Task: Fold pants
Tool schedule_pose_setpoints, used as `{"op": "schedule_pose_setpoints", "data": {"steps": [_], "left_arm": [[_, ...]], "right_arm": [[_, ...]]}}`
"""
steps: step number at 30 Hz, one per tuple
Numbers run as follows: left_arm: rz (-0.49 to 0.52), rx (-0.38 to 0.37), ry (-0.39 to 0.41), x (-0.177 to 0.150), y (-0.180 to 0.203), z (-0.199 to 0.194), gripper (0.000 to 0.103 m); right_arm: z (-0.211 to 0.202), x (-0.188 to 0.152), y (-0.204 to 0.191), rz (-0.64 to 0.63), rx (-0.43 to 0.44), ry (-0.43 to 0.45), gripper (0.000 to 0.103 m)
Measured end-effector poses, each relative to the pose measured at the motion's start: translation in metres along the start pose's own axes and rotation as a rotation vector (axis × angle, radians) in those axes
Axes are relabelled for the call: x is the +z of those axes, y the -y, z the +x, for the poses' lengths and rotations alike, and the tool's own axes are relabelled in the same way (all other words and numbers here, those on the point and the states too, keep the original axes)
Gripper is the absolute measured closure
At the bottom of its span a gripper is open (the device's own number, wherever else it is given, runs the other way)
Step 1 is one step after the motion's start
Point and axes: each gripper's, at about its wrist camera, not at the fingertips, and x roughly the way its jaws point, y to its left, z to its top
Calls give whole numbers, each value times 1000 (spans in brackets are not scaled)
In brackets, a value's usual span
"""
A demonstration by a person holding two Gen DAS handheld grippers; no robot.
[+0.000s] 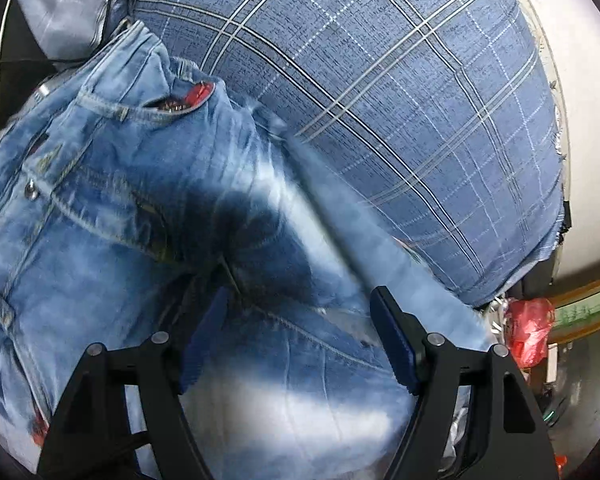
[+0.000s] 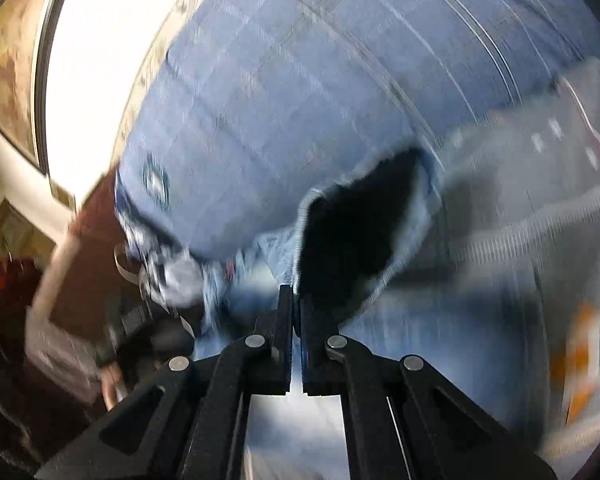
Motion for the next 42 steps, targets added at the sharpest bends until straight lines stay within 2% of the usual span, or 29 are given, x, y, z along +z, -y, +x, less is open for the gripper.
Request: {"op": "schedule_pose_setpoints", "data": {"steps": [3, 6, 7, 8, 9, 10, 13, 14, 15, 17, 19, 21, 23, 24, 25, 26, 28, 30, 33, 35, 38, 40, 42], "left_arm": [[18, -16, -9, -9, 4, -5, 28], [43, 26, 18, -13, 8, -4, 28], [41, 29, 20, -13, 8, -4, 28], [36, 25, 20, -13, 8, -4, 28], [29, 20, 19, -12, 8, -2, 28], [27, 14, 17, -12, 9, -1, 28], [42, 16, 18, -15, 16, 3, 28], [47, 22, 17, -17, 18, 5, 28], [53, 25, 14, -17, 20, 7, 28], [67, 38, 10, -17, 22, 12, 28], [82, 53, 12, -17, 23, 15, 28], [77, 61, 9, -16, 22, 19, 28], [45, 34, -13, -13, 21, 25, 28], [33, 20, -26, -12, 21, 28, 28], [23, 5, -43, -12, 22, 32, 28], [23, -3, -51, -12, 23, 35, 28], [47, -1, -47, -11, 26, 37, 28], [53, 17, -28, -9, 25, 37, 28], [6, -24, -42, -2, 23, 36, 28], [-8, -68, -54, 1, 28, 36, 28], [8, -43, -49, 12, 40, 46, 28], [36, -3, -60, 21, 48, 61, 28], [20, 20, -81, 23, 47, 74, 28]], "right_arm": [[2, -38, 18, 50, -6, -55, 99], [-3, -49, 19, 102, 10, -69, 89], [-8, -45, 14, 95, 10, -48, 69], [-16, -39, 7, 80, -7, -5, 41], [-22, -33, 2, 69, -31, 27, 35], [-23, -21, -5, 55, -70, 52, 34], [-9, -1, -13, 46, -152, 59, 35], [2, 4, -9, 69, -204, 34, 36], [7, 4, -1, 99, -207, 32, 40], [15, -10, 15, 167, -140, 11, 53], [18, -23, 25, 210, -123, -2, 55], [27, -30, 29, 210, -113, -64, 59], [35, -36, 29, 196, -92, -105, 61], [40, -37, 29, 187, -89, -115, 65], [44, -37, 31, 182, -89, -116, 87], [48, -35, 31, 182, -83, -115, 100], [46, -30, 26, 172, -33, -101, 101], [27, -23, 12, 126, 33, -27, 101], [-6, -15, -4, 59, 118, 48, 102], [-15, -14, -5, 41, 151, 43, 103], [-7, -19, -3, 51, 175, -8, 103], [5, -26, -1, 60, 141, -43, 103], [17, -30, 0, 37, 88, -82, 97]]}}
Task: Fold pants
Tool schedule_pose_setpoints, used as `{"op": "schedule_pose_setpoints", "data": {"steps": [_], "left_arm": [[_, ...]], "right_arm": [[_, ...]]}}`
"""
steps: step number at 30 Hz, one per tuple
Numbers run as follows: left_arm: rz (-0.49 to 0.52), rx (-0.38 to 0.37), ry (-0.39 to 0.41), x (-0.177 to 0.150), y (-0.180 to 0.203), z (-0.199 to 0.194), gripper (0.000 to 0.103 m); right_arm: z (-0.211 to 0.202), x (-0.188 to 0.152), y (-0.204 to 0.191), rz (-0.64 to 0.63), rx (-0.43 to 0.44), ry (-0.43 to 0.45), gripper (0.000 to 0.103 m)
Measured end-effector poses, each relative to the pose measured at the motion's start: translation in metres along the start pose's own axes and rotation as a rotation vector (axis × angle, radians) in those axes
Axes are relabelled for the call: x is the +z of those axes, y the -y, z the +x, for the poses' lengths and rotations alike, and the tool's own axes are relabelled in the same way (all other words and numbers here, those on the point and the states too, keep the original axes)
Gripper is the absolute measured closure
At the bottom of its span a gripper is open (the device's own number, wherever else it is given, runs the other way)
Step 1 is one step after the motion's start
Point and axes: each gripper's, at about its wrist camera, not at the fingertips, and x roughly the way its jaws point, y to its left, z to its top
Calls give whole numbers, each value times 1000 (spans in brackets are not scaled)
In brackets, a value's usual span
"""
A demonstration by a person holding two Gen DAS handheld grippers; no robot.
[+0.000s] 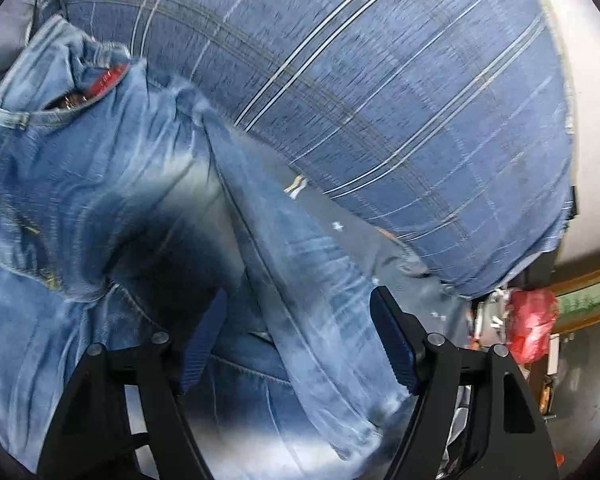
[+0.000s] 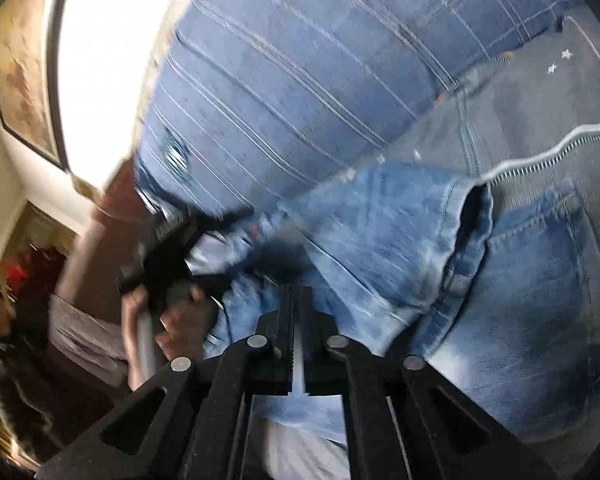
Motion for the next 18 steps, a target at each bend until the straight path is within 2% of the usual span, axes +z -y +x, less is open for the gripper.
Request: {"op": "schedule_pose_setpoints", "data": {"steps": [1, 3, 4, 7, 9, 11, 18], "left_arm": [[-14, -2, 2, -1, -3, 3, 28], [-35, 4, 5, -8, -7, 6, 28], [-32, 4, 7, -11, -8, 5, 28], [-7, 19, 37, -18, -7, -3, 28], [-8, 6, 47, -19, -6, -6, 28], [-2, -4, 39, -18, -4, -5, 28], [-12, -12, 42, -16, -7, -6, 28]], "right_arm": [[2, 0, 3, 6, -25, 2, 96], [-3, 3, 17, 80, -27, 15, 64], [-8, 5, 25, 112, -15, 37, 40], [-11, 6, 34, 127, -50, 41, 39], [-1, 1, 35, 136, -92, 10, 46], [10, -3, 44, 180, -100, -34, 63], [31, -8, 59, 294, -46, -63, 66]]}}
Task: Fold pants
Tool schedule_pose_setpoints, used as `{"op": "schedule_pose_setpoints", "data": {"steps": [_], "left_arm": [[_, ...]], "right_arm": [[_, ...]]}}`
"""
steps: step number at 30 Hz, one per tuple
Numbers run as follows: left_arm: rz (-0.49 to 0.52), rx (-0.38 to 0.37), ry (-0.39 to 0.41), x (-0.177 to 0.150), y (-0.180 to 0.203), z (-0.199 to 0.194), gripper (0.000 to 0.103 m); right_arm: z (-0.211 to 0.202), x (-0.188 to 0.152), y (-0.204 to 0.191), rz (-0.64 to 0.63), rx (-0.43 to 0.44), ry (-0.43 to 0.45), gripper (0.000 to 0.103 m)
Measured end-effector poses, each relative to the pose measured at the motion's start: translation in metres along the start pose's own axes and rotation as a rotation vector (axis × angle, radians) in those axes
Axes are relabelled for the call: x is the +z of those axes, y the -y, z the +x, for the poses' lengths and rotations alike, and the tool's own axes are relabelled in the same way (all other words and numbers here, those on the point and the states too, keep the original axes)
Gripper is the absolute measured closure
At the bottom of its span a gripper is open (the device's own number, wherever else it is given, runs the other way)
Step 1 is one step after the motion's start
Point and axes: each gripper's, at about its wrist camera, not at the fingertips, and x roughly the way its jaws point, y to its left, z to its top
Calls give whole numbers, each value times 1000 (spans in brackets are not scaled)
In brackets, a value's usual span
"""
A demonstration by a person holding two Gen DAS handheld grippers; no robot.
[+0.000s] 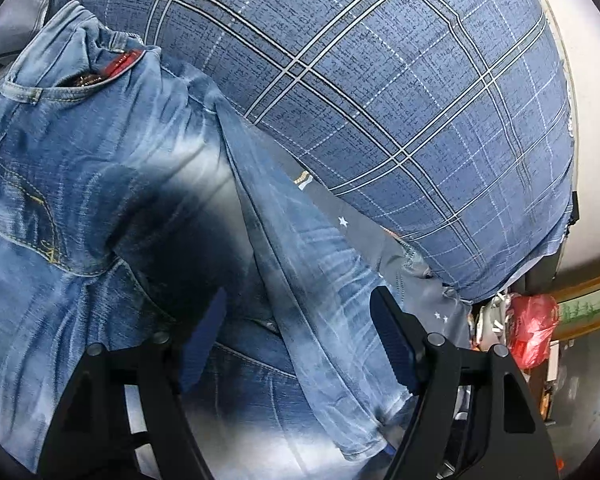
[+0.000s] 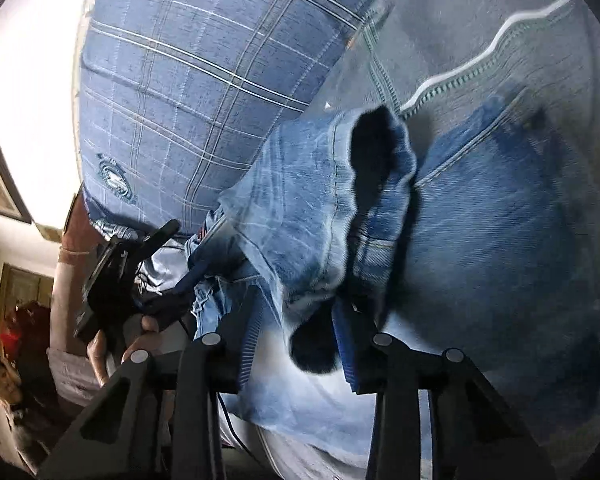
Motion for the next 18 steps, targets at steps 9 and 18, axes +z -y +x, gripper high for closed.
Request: {"op": "schedule_pose_setpoints", "data": {"steps": [9, 18], "left_arm": [[2, -61, -32, -6, 3, -7, 28], [-8, -85, -38, -2, 10, 1, 29]], "right_arm": [[-43, 0, -53, -191, 213, 157, 95], [-46, -18, -62, -344, 270, -19, 96]]}}
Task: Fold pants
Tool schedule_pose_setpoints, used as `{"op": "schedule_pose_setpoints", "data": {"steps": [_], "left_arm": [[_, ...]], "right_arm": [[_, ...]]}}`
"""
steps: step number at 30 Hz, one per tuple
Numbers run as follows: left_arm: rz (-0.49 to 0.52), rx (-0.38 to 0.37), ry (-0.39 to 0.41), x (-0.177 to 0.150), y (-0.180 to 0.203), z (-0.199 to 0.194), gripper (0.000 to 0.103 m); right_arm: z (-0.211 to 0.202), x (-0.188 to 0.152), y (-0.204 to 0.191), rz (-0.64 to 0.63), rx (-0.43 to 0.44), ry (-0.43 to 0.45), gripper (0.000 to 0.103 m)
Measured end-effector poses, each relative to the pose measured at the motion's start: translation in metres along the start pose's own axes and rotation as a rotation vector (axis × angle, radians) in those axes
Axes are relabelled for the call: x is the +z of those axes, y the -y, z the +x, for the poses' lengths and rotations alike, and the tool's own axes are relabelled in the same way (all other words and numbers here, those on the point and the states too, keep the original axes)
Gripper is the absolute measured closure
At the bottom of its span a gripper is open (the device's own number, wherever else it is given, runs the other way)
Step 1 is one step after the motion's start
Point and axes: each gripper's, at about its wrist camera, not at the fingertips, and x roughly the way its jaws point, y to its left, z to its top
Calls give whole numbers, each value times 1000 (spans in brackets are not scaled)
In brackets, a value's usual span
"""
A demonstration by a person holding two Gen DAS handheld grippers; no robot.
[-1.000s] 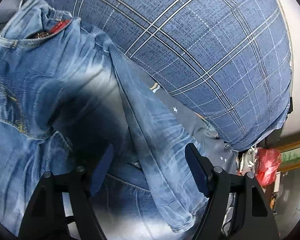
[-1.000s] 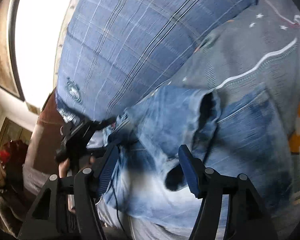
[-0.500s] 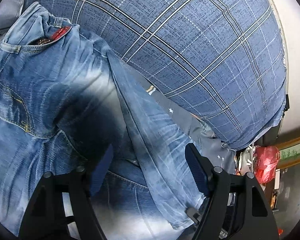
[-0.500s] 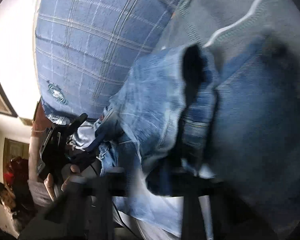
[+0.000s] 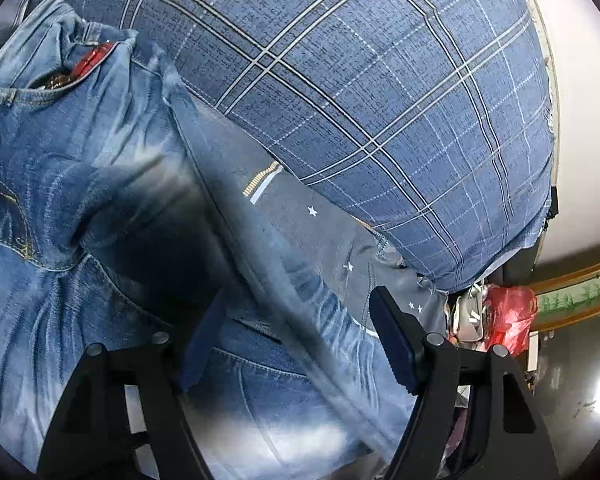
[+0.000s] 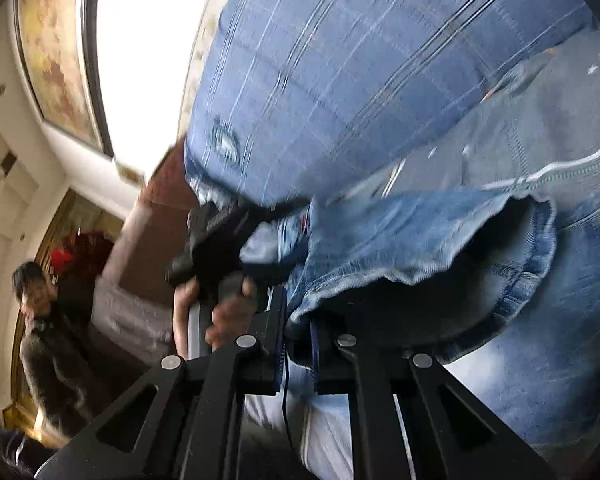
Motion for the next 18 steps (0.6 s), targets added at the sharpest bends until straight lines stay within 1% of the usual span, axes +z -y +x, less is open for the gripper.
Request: {"op": "schedule_pose_setpoints", "data": {"steps": [3, 4, 5, 6, 7, 8, 9, 10, 11, 13, 14, 16, 17, 18], "left_arm": [[-8, 11, -13, 2, -1, 7, 30], [-1, 11, -19, 1, 1, 11, 35], [7, 25, -19, 1, 2, 13, 47], [12, 38, -17, 1, 2, 13, 55], [13, 60, -13, 3, 2, 17, 70], [9, 73, -12, 4, -1, 18, 83], [3, 84, -11, 5, -4, 19, 88], [2, 88, -7, 6, -5, 18, 98], [0, 82, 15, 4, -5, 13, 99], [-3, 25, 83, -3, 0, -7, 99], [-5, -2, 105, -6, 3, -16, 99], [-17, -72, 155, -18, 9, -37, 99], [-17, -97, 173, -26, 10, -47, 99], [-14, -112, 192, -33, 11, -54, 99]], "right_arm": [[1, -5, -10, -63, -16, -43, 96], [2, -8, -13, -76, -12, -54, 96], [5, -13, -16, -86, -13, -63, 96], [5, -15, -18, -97, -18, -72, 96], [6, -17, -19, -112, -27, -83, 96], [7, -19, -20, -120, -33, -89, 97], [8, -19, -18, -117, -39, -92, 97], [9, -19, -14, -109, -51, -93, 97], [8, -19, -9, -95, -61, -88, 97], [2, -11, 3, -55, -108, -46, 97], [-3, -8, 7, -36, -116, -17, 97], [-19, -1, 8, -21, -90, 57, 97], [-29, 0, 2, -44, -62, 88, 97], [-36, -1, -5, -74, -42, 96, 97]]}}
